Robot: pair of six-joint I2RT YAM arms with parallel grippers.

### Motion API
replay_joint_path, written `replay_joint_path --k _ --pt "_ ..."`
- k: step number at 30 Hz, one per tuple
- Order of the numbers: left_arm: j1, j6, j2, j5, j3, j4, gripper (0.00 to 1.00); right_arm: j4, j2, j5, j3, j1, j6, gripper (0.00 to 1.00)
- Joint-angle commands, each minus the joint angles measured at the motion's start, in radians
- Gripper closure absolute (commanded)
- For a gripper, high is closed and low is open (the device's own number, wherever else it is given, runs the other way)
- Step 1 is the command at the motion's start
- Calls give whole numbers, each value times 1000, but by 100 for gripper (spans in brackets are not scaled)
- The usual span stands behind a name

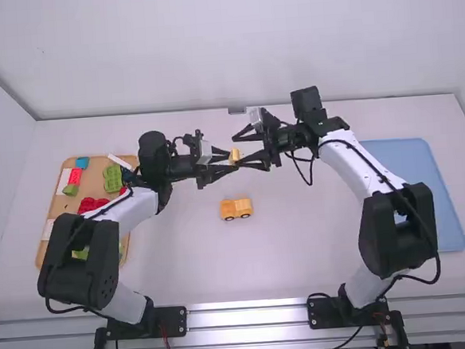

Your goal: Assemble lego blocks to make yellow taxi

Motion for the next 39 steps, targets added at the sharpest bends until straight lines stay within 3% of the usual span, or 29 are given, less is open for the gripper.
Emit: replay_joint_path --k 1,9,10,19,35,39 --pt "-3 -137 0 -47 9 43 86 21 4 -72 26 -3 13 32" --pt "-12 -162 0 -57 9 132 87 130 4 -85 27 13 34 41" --pt "-11 -162 0 -56 9 137 87 160 4 -81 26 16 72 45" --pt "-18 -208 0 -132 9 205 86 288 4 -47 26 15 215 53" --pt "-18 -236 0 -133 9 265 81 354 4 -26 25 15 225 57" --pt "-18 -218 0 -132 9 246 80 356 4 -56 25 12 231 48"
